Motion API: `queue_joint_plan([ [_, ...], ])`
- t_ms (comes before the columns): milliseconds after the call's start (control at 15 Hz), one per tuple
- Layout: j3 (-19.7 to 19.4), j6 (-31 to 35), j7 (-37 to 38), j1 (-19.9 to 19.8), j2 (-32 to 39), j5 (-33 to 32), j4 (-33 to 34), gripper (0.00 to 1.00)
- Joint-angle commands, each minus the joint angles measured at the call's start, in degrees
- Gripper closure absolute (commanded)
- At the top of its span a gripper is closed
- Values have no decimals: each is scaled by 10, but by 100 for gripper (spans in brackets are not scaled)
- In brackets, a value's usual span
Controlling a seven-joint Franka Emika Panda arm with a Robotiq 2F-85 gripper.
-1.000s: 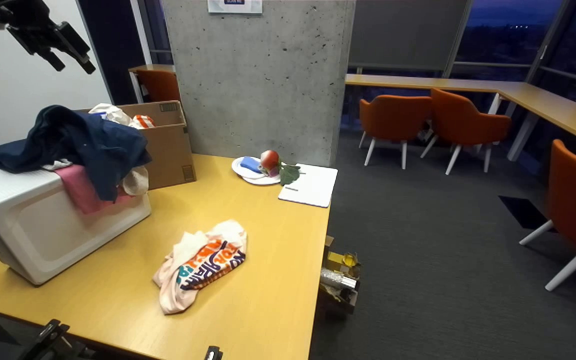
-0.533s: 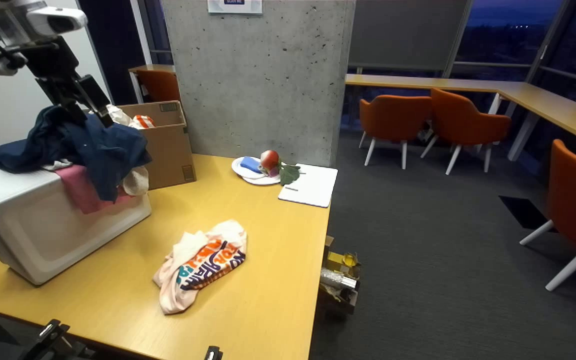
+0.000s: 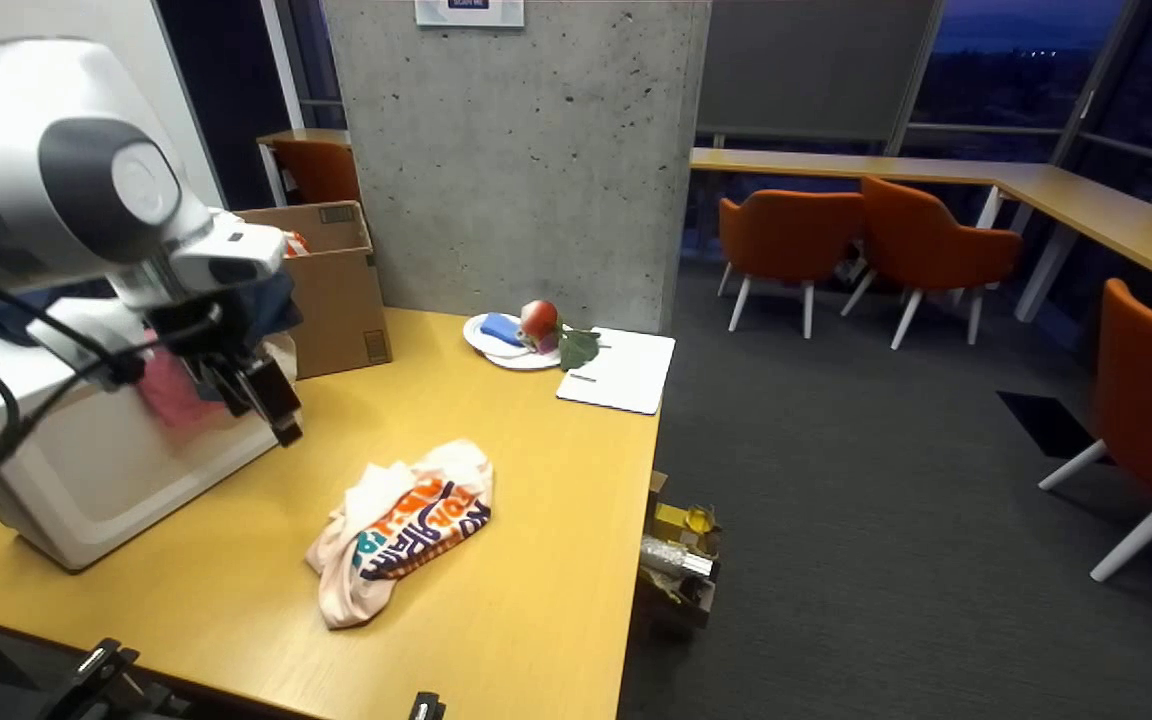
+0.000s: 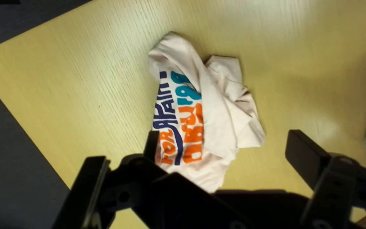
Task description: Move the clothes to the box
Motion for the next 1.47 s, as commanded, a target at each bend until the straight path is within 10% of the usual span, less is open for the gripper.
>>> queue_joint_plan([
  [0,-6,126,-19,-25,77,8,-29,0],
  [533,-8,232,-124,-15,252,82,84,0],
  [1400,14,190,-234,0,402,142,294,0],
])
